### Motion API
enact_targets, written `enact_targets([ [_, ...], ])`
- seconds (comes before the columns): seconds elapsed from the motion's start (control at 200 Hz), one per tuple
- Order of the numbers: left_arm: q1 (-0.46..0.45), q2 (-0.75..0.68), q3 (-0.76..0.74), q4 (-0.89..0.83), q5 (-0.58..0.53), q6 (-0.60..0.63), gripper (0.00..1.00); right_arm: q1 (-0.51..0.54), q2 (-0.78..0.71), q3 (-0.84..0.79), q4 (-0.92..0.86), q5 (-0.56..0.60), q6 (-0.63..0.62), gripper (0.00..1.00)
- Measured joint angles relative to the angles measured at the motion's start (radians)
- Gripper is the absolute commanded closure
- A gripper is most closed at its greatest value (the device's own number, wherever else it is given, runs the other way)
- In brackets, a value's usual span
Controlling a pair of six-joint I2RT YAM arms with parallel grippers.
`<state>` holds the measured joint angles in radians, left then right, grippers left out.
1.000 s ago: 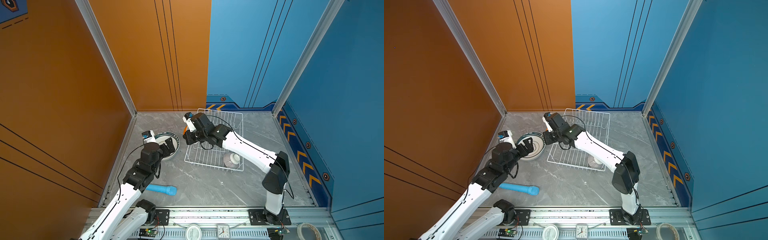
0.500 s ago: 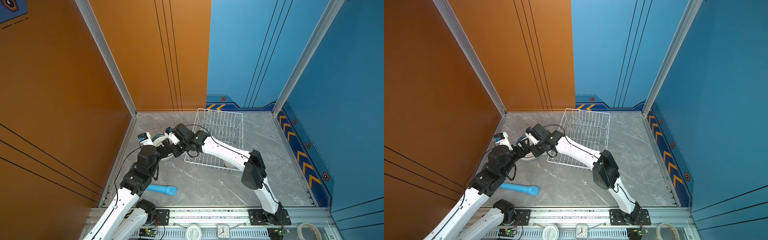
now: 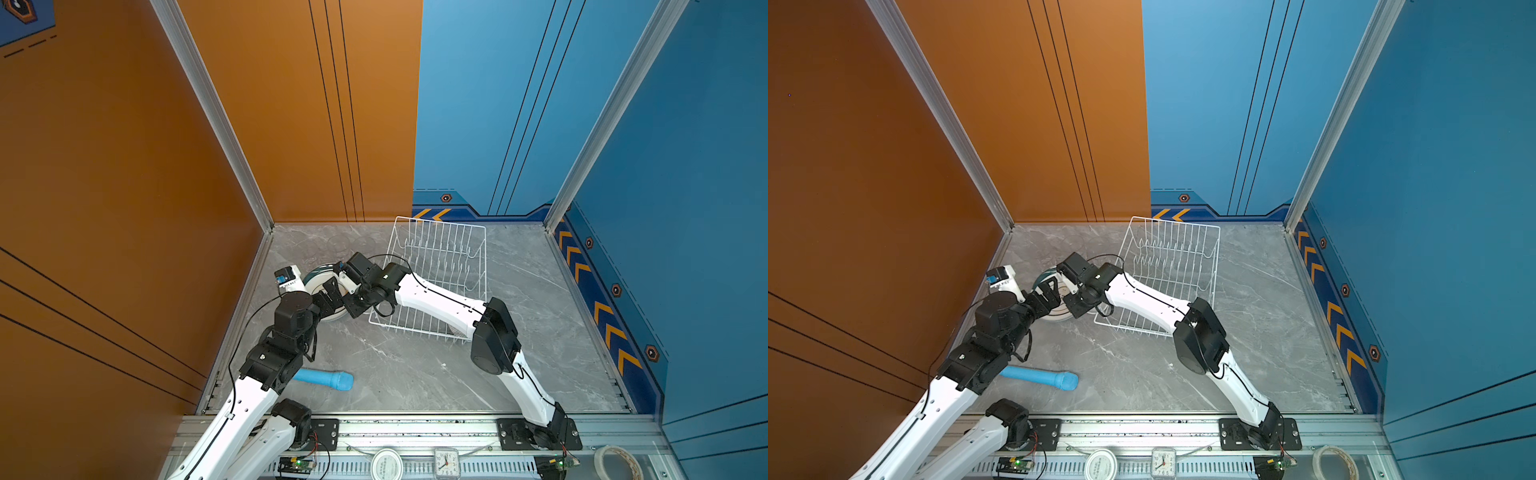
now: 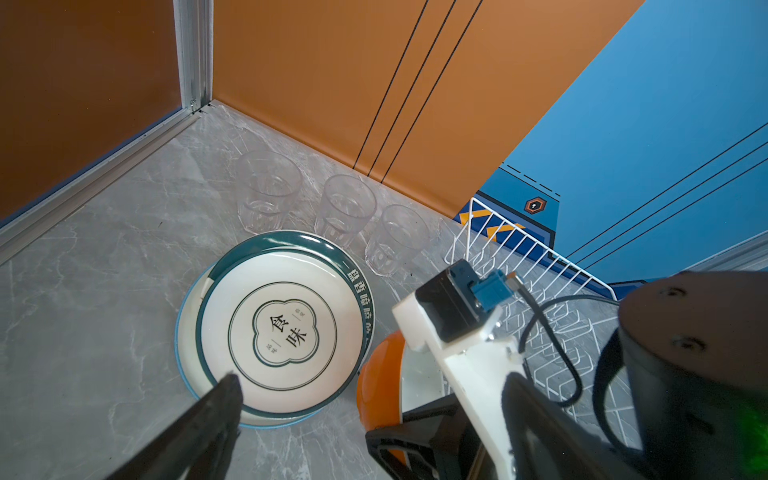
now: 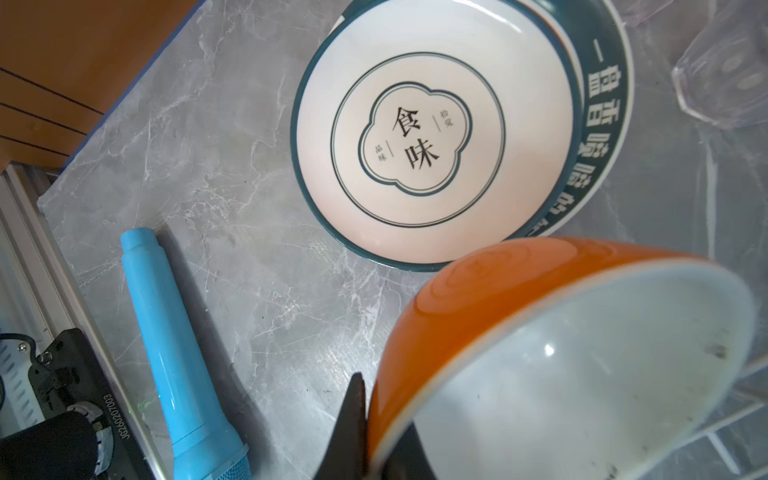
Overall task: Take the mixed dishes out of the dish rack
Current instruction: 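Carry the orange bowl with the right gripper beside the plate stack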
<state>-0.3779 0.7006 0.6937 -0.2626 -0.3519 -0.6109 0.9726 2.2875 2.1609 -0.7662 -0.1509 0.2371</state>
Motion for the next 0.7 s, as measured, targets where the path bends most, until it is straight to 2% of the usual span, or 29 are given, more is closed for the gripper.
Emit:
enact_targets([
  [0.455, 0.007, 0.011, 0.0, 0.003, 0.004, 0.0, 0.02, -0.029, 0.001, -0.024, 0.023, -0.005, 0.015, 1.0],
  [0.701, 0.011, 0.011, 0.0, 0.003, 0.013, 0.0, 0.02, 0.0, 0.098, 0.104, -0.048, -0.012, -0.054, 1.0],
])
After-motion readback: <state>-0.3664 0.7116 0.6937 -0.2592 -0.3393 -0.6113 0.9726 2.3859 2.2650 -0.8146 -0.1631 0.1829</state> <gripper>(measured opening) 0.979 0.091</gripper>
